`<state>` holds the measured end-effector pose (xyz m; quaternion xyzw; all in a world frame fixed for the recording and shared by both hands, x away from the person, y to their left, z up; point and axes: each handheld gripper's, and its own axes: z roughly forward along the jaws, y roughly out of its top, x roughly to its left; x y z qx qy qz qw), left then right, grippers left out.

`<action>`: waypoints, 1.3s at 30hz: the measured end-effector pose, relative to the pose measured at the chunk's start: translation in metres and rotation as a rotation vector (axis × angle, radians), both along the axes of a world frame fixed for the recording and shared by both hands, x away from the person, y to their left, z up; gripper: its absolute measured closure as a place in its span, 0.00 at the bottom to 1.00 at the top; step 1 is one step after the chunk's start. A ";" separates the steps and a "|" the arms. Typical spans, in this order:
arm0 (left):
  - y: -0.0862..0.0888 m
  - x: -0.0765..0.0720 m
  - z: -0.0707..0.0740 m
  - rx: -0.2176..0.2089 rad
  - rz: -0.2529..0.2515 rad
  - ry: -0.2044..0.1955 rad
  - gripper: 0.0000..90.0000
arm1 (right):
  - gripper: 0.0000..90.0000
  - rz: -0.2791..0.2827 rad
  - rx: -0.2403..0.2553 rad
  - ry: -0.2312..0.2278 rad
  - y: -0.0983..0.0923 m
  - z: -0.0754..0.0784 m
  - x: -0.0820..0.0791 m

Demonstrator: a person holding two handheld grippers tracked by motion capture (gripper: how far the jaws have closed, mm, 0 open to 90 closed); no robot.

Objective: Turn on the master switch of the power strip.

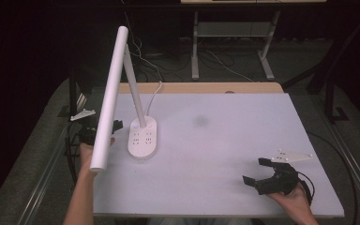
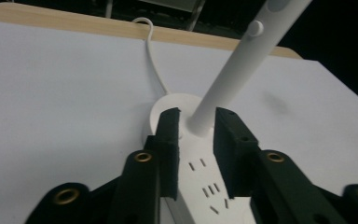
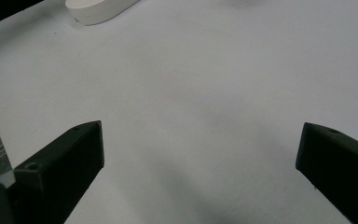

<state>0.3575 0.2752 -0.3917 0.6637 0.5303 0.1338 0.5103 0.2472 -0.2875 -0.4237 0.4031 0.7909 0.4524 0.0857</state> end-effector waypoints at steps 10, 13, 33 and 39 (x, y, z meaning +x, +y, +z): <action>-0.002 -0.023 -0.004 -0.043 -0.057 -0.030 0.38 | 0.00 -0.004 0.003 -0.005 0.000 0.000 0.000; -0.005 -0.031 -0.001 -0.035 -0.078 -0.043 0.29 | 0.00 -0.004 0.004 -0.006 -0.001 0.000 0.000; -0.033 -0.073 -0.003 0.016 -0.188 -0.033 0.00 | 0.00 -0.006 0.007 -0.011 0.000 0.002 -0.002; -0.043 -0.083 -0.014 0.009 -0.225 -0.025 0.00 | 0.00 -0.005 0.006 -0.015 0.000 0.002 -0.002</action>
